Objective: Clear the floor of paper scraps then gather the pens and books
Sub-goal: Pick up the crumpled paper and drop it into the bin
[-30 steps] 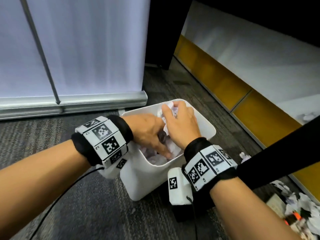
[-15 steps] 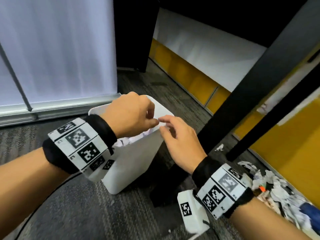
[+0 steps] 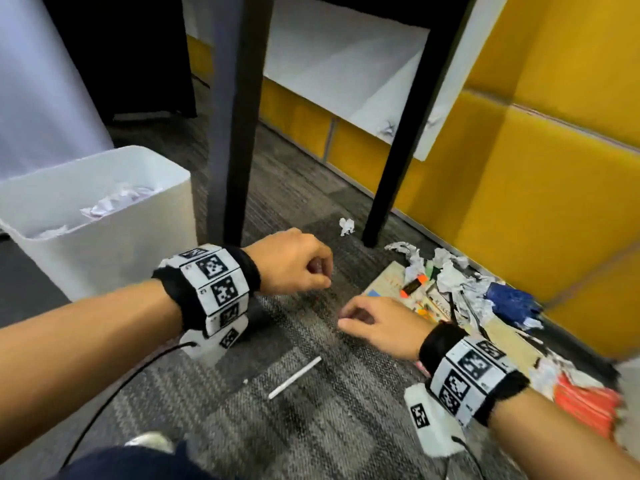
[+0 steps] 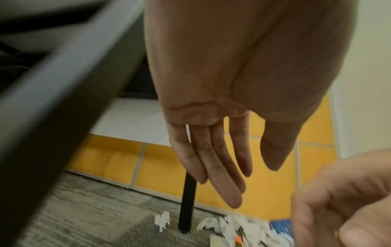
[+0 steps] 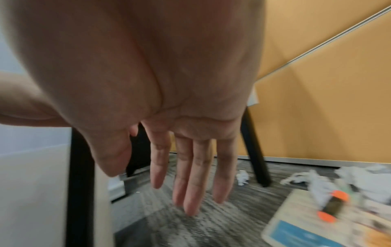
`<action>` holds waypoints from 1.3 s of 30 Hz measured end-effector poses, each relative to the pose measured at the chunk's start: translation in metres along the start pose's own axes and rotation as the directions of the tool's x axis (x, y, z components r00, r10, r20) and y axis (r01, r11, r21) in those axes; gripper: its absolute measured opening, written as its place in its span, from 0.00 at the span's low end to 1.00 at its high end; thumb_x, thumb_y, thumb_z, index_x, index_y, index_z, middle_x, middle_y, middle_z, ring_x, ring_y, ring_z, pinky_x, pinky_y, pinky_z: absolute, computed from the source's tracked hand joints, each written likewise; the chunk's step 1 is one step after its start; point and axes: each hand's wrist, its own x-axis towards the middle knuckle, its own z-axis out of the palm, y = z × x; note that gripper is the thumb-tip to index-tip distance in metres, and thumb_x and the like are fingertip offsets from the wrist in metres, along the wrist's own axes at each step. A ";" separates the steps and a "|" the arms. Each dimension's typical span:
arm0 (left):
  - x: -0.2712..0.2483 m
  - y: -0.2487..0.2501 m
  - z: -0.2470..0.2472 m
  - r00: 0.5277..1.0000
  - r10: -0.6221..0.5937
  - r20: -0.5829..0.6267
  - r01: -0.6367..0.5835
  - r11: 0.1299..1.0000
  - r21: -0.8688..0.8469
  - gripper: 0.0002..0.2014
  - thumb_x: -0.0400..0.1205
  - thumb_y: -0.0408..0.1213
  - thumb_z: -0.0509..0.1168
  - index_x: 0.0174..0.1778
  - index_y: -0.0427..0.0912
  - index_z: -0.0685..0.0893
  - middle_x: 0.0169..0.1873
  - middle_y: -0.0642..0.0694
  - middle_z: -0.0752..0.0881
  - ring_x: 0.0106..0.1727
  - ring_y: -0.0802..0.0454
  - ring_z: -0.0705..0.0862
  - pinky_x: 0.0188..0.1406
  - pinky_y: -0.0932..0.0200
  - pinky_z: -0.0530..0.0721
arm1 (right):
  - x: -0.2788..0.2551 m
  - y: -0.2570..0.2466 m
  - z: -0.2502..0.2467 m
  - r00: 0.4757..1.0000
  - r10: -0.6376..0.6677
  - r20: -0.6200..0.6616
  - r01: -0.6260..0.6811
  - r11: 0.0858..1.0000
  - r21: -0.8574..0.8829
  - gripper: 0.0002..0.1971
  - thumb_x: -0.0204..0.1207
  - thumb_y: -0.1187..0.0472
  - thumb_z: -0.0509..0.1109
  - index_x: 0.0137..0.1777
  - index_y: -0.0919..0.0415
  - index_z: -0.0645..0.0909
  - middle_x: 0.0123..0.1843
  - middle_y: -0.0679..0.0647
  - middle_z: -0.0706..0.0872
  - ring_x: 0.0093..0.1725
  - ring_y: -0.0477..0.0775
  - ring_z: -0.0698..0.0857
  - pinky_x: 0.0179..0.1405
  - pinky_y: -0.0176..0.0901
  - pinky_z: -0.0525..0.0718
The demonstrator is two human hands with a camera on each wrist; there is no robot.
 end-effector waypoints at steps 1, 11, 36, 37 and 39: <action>0.015 0.008 0.010 0.999 0.000 0.035 -0.001 1.000 0.010 0.08 0.78 0.50 0.69 0.48 0.53 0.87 0.39 0.56 0.90 0.42 0.58 0.87 0.47 0.57 0.84 | -0.006 0.020 0.000 0.998 0.056 0.016 -0.056 0.998 0.001 0.16 0.81 0.45 0.65 0.61 0.54 0.80 0.56 0.50 0.86 0.54 0.51 0.84 0.58 0.47 0.81; 0.166 0.077 0.138 0.947 0.118 0.298 -0.150 0.985 0.088 0.10 0.81 0.49 0.67 0.52 0.49 0.86 0.51 0.48 0.90 0.54 0.46 0.87 0.50 0.55 0.83 | -0.074 0.184 0.039 0.839 0.540 -0.074 -0.527 0.839 0.137 0.17 0.81 0.45 0.64 0.63 0.55 0.76 0.60 0.55 0.84 0.59 0.57 0.83 0.58 0.47 0.81; 0.239 0.089 0.265 0.971 -0.053 0.233 0.034 0.996 0.085 0.25 0.80 0.18 0.58 0.74 0.34 0.69 0.73 0.33 0.61 0.69 0.37 0.75 0.69 0.49 0.77 | -0.080 0.341 0.049 0.526 0.828 -0.193 -0.849 0.525 -0.059 0.71 0.54 0.40 0.85 0.82 0.42 0.30 0.86 0.62 0.41 0.83 0.73 0.56 0.71 0.72 0.73; 0.240 0.090 0.262 0.973 -0.068 0.221 0.050 0.995 0.089 0.26 0.79 0.17 0.58 0.74 0.34 0.68 0.75 0.33 0.58 0.69 0.36 0.76 0.69 0.49 0.77 | -0.074 0.349 0.050 0.523 0.827 -0.205 -0.850 0.525 -0.050 0.72 0.53 0.38 0.85 0.82 0.41 0.28 0.86 0.62 0.37 0.84 0.73 0.54 0.71 0.74 0.72; 0.245 0.091 0.258 0.981 -0.081 0.177 0.068 0.995 0.077 0.29 0.78 0.16 0.59 0.75 0.35 0.66 0.79 0.31 0.52 0.66 0.35 0.80 0.68 0.47 0.78 | -0.065 0.366 0.052 0.527 0.810 -0.257 -0.840 0.542 -0.016 0.73 0.51 0.35 0.83 0.82 0.41 0.28 0.86 0.61 0.34 0.84 0.73 0.51 0.72 0.75 0.71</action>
